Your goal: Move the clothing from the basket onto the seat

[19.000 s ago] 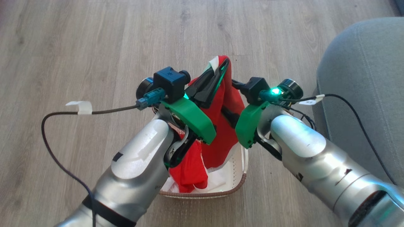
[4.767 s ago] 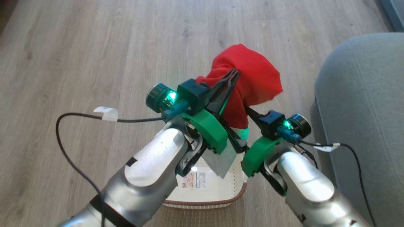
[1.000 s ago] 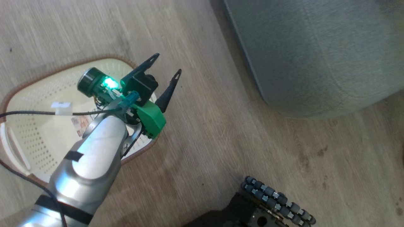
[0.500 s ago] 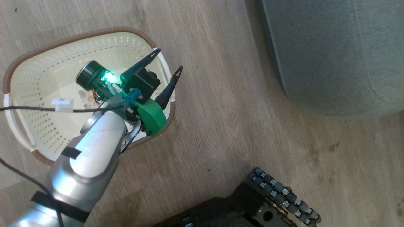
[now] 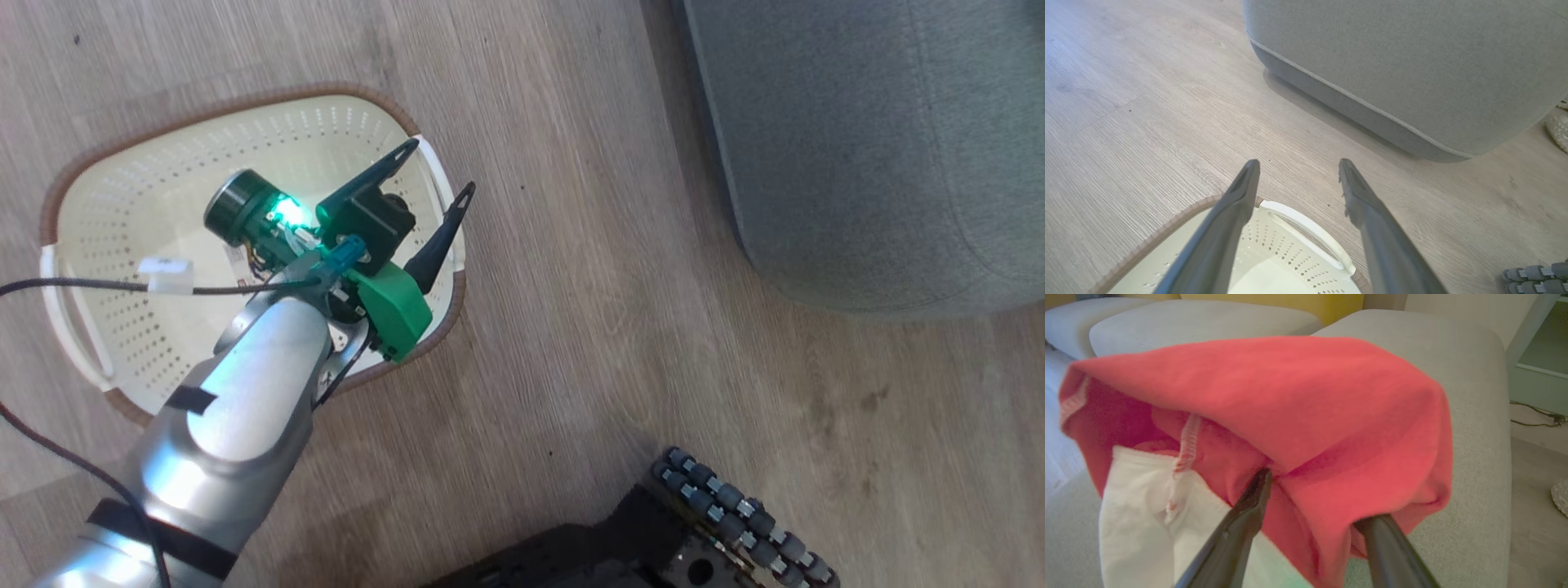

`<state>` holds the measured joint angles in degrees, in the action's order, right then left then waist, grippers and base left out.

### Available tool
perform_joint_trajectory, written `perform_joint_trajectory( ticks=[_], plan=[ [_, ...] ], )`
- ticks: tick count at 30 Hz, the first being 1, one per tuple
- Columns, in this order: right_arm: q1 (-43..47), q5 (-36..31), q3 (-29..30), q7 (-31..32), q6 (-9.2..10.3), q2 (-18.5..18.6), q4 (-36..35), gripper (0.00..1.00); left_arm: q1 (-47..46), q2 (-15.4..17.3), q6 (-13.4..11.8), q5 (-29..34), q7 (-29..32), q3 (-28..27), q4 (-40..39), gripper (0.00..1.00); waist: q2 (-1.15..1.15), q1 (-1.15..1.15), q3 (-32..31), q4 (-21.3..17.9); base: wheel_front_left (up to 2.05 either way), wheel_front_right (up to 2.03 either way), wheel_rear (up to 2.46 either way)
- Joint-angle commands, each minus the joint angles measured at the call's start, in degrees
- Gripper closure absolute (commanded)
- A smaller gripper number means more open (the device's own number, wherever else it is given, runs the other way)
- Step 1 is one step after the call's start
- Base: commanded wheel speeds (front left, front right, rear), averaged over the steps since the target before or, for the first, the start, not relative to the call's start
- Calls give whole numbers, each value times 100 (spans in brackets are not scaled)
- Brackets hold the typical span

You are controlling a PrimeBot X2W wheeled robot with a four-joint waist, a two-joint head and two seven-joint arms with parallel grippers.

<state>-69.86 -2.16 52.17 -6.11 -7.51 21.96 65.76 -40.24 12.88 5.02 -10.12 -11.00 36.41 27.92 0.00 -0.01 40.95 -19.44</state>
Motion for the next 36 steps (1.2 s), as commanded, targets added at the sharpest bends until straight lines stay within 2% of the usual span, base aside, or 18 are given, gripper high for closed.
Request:
perform_joint_trajectory(
  ticks=[1,11,20,30,36],
  plan=[
    [62,14,-72,-54,2,176,-159,0,44,16,-30,-29,-61,-122,-132,0,0,1,-55,5,0,0,0],
    [944,575,-1454,-593,2,66,-116,0,178,-115,-112,-214,-278,-175,202,0,0,1,-677,83,0,0,0],
    [2204,1196,-2917,-780,2,52,-523,0,351,-428,-140,-402,-392,-257,607,0,0,1,-1562,365,0,0,0],
    [3432,2118,-4141,-858,2,-109,-1525,0,937,-513,-293,-532,-398,-825,544,0,0,1,-2412,837,0,0,0],
    [3785,2369,-4779,-882,2,-138,-2203,0,1266,-529,-350,-566,-399,-1270,582,0,0,1,-2811,1128,0,0,0]
  ],
)
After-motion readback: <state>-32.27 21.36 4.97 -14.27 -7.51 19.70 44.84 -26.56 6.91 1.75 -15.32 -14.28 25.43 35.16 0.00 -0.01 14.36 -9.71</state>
